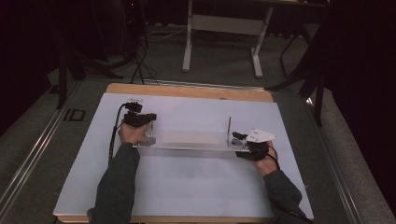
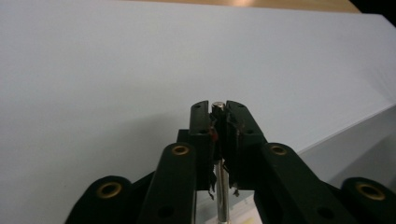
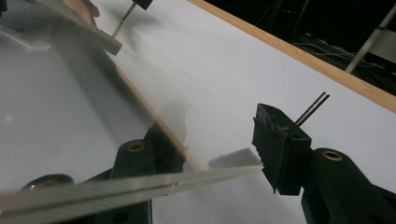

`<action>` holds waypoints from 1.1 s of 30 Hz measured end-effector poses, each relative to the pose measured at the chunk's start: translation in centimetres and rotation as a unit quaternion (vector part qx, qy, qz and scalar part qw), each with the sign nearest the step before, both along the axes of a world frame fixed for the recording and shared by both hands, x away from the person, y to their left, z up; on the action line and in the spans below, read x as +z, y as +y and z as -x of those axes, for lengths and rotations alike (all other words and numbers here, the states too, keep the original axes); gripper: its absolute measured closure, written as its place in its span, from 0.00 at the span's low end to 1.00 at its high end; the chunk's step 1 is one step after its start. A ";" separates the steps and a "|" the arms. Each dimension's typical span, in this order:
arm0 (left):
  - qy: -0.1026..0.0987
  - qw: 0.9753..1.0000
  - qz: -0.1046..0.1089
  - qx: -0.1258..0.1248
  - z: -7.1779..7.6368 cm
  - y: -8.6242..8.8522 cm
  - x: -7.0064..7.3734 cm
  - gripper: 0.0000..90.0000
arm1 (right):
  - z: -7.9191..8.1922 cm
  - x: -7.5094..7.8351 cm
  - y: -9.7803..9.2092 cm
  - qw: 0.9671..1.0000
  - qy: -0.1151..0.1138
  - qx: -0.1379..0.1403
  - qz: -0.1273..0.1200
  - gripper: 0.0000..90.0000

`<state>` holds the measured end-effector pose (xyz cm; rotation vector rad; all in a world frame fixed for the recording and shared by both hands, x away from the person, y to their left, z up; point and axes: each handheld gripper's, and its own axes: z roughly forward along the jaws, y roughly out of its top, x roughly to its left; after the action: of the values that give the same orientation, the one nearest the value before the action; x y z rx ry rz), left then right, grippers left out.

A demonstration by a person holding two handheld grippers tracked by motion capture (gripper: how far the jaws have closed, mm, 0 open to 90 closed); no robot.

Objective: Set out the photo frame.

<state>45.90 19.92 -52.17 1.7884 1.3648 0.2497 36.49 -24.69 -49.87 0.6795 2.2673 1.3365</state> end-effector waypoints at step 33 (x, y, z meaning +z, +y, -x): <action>-0.115 0.993 -0.015 -0.031 5.6 3.6 2.9 0.71 | -0.5 0.7 0.4 1.000 0.016 -0.001 0.000 0.59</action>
<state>40.27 23.47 -49.23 1.7637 1.1472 0.4316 36.97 -24.24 -49.18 0.7085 2.2912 1.3331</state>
